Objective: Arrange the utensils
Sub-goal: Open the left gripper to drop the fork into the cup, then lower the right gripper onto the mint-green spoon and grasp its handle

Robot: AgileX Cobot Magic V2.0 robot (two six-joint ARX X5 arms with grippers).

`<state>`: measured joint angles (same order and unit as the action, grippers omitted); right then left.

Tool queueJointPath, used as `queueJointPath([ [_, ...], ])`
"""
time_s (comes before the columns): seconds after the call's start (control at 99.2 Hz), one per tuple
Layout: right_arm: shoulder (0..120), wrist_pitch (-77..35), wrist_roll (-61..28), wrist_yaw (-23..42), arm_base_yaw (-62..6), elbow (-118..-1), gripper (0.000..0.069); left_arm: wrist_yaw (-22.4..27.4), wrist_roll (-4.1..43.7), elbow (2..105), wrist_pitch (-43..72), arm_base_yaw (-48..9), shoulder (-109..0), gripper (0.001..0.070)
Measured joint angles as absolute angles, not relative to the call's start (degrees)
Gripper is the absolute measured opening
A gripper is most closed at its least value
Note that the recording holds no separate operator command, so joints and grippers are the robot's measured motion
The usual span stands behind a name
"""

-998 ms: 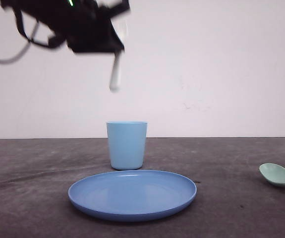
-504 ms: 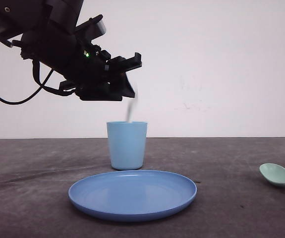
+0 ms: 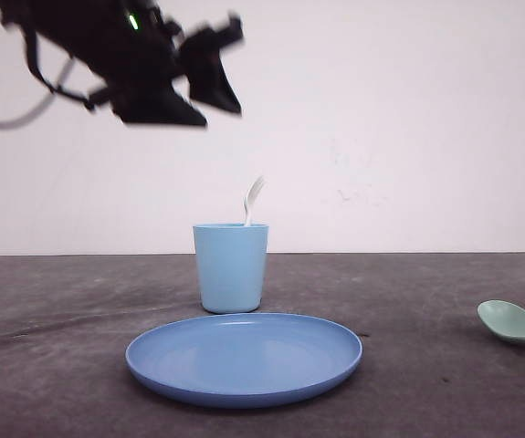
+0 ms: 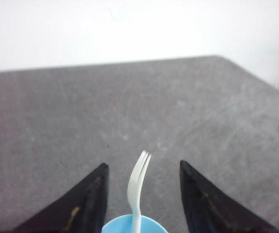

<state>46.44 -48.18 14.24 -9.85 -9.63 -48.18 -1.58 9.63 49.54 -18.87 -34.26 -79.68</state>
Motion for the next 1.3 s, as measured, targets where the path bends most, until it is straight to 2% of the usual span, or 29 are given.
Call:
queueJointPath([
  [0.141, 49.8, -51.9, 17.1, -6.5, -13.6, -48.1, 0.0394, -1.6, 9.6, 49.5, -9.9, -34.3, -71.4, 0.0274],
  [0.272, 52.9, -51.6, 20.9, -4.6, -17.5, -46.9, 0.039, -1.6, 9.9, 49.5, -0.3, -34.3, -63.3, 0.0274],
  [0.474, 58.2, -48.6, 27.7, 2.2, -24.9, -42.5, 0.038, -1.6, 10.0, 49.5, 10.5, -34.4, -54.2, 0.0274],
  [0.665, 62.9, -44.2, 33.1, 7.6, -30.3, -39.9, 0.0341, -1.6, 10.1, 49.5, 14.8, -34.4, -49.2, 0.0274],
  [1.018, 73.1, -39.2, 36.6, 9.1, -33.8, -39.9, 0.0329, -1.6, 10.1, 49.5, 21.8, -34.5, -47.2, 0.0274],
  [1.088, 74.9, -38.5, 37.0, 9.1, -33.8, -39.9, 0.0301, -1.6, 10.1, 49.5, 23.0, -34.5, -47.2, 0.0274],
  [1.3, 77.0, -36.4, 37.5, 10.0, -33.7, -39.9, 0.0143, -1.6, 10.1, 49.5, 25.3, -34.5, -47.2, 0.0274],
])
